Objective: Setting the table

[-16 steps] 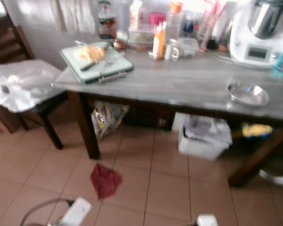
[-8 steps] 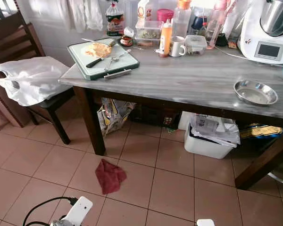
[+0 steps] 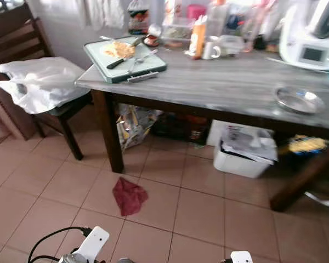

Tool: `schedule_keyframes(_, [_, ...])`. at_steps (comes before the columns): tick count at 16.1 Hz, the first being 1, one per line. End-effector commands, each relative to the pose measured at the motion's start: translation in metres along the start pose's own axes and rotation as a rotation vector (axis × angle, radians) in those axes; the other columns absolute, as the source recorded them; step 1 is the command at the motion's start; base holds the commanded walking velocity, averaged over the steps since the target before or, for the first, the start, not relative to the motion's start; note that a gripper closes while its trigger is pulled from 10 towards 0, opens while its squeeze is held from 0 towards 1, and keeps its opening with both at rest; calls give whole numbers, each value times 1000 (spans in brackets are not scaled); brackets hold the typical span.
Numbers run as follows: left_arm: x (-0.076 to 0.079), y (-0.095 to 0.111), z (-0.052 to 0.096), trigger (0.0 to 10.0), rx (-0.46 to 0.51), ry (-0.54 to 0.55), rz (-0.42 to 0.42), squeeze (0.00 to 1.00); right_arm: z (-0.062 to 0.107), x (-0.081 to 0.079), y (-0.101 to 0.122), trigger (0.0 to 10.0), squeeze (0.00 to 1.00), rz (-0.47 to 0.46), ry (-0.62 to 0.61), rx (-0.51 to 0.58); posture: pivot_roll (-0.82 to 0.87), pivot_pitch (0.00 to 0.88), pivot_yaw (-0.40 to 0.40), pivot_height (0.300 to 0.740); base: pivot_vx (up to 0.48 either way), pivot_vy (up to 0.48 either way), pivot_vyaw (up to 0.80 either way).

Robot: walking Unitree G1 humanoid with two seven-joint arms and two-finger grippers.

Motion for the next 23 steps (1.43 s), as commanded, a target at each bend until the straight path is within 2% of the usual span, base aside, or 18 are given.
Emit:
schedule_keyframes(1, [2, 0, 0, 10000, -4, -8, -8, 0, 1, -1, -9, 10000, 0, -9, 5, -25, 101, 17, -34, 740, -330, 0, 0])
schedule_keyframes(3, [2, 1, 0, 10000, -3, -9, -18, 0, 1, 1, -9, 10000, 0, -35, -11, -20, 102, 19, -37, 740, -322, 0, 0])
schedule_keyframes(5, [2, 6, 0, 10000, 30, -7, -44, 0, 1, 5, -8, 10000, 0, -121, -33, -13, 95, 20, -40, 740, -154, 0, 0])
schedule_keyframes(8, [3, 14, 0, 10000, 73, -9, -84, 0, 1, 9, -6, 10000, 0, -129, -42, -6, 94, 16, -36, 740, 0, 0, 0])
schedule_keyframes(13, [4, 12, 1, 10000, 92, -30, -62, 0, 2, 11, -5, 10000, 0, -156, -59, 6, 89, 23, -22, 740, 0, 0, 0])
schedule_keyframes(16, [11, 13, 2, 10000, 103, -90, -130, 0, 2, 25, 4, 10000, 0, -275, -135, 52, 74, 43, -11, 740, 0, 0, 0])
schedule_keyframes(18, [15, 15, 2, 10000, 111, -123, -170, 0, 2, 25, 4, 10000, 0, -277, -133, 51, 66, 45, -7, 740, 0, 0, 0])
schedule_keyframes(19, [30, 42, 0, 10000, 161, -154, -195, 0, 2, 24, 5, 10000, 0, -275, -131, 54, 61, 43, -5, 740, 0, 0, 0])
schedule_keyframes(20, [58, 93, 2, 10000, 245, -203, -214, 0, 2, 21, 4, 10000, 0, -301, -122, 56, 61, 43, -5, 740, 0, 0, 0])
schedule_keyframes(21, [62, 97, 2, 10000, 257, -214, -225, 0, 2, 18, 4, 10000, 0, -308, -107, 58, 61, 43, -5, 740, 0, 0, 0])
schedule_keyframes(23, [68, 96, 1, 10000, 242, -222, -194, 0, 2, 16, 4, 10000, 0, -332, -91, 66, 42, 36, 1, 740, 0, 0, 0])
Point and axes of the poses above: a point about 5 cm out from each wrist's last joint towards the gripper, its own z axis pointing back from the gripper into the wrist, its own y axis along the axis of the wrist's last joint, x = y × z, the point moved 6 cm from there along -z, pointing out of the wrist towards the gripper, and after that the axes turned 2 degrees about z, right-handed, at the moved point
